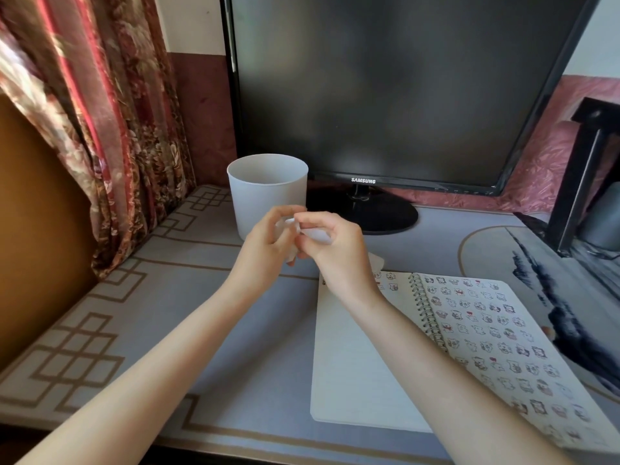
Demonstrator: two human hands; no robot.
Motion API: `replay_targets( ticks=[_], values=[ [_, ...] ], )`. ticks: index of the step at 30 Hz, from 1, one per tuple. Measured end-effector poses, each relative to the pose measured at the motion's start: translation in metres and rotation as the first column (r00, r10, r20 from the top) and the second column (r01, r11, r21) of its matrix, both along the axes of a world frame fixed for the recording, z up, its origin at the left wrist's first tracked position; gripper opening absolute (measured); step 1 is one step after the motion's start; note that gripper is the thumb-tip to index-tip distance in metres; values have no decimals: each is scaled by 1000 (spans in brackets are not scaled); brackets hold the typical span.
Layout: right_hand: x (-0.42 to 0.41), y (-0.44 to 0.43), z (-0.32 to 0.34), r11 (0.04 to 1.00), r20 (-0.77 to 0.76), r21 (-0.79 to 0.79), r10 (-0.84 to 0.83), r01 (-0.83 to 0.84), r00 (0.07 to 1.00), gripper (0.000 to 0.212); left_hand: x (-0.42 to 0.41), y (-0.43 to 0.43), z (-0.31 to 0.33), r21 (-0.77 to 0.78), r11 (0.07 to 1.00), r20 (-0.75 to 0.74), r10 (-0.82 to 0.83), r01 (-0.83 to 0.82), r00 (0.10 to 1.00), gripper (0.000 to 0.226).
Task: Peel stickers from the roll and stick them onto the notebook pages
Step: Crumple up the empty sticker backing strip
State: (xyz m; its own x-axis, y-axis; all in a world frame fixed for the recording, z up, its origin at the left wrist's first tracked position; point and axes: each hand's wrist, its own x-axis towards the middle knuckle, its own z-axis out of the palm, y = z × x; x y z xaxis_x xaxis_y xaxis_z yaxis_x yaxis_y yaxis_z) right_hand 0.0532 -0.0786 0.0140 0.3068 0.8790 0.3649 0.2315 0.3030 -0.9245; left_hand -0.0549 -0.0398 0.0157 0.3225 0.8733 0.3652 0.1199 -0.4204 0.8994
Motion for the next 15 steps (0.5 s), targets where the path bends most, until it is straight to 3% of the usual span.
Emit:
replay_targets(
  ticks=[3, 7, 9, 12, 15],
  values=[
    [-2, -1, 2, 1000, 31, 10, -24, 23, 999, 30, 0, -1, 3, 21, 1000, 25, 11, -11, 1000, 36],
    [11, -3, 1, 994, 208, -52, -85, 98, 974, 18, -8, 6, 5, 13, 995, 26, 94, -94, 995, 42],
    [19, -7, 3, 993, 154, -118, -10, 29, 988, 14, -13, 9, 6, -1, 990, 23, 140, -140, 990, 41],
    [24, -13, 6, 991, -1, -82, 110, -109, 994, 25, -17, 14, 4, -33, 986, -13, 165, -165, 986, 37],
    [23, -14, 8, 993, 13, -22, 114, -114, 993, 10, -14, 13, 4, -165, 977, -18, 131, -133, 991, 29]
  ],
)
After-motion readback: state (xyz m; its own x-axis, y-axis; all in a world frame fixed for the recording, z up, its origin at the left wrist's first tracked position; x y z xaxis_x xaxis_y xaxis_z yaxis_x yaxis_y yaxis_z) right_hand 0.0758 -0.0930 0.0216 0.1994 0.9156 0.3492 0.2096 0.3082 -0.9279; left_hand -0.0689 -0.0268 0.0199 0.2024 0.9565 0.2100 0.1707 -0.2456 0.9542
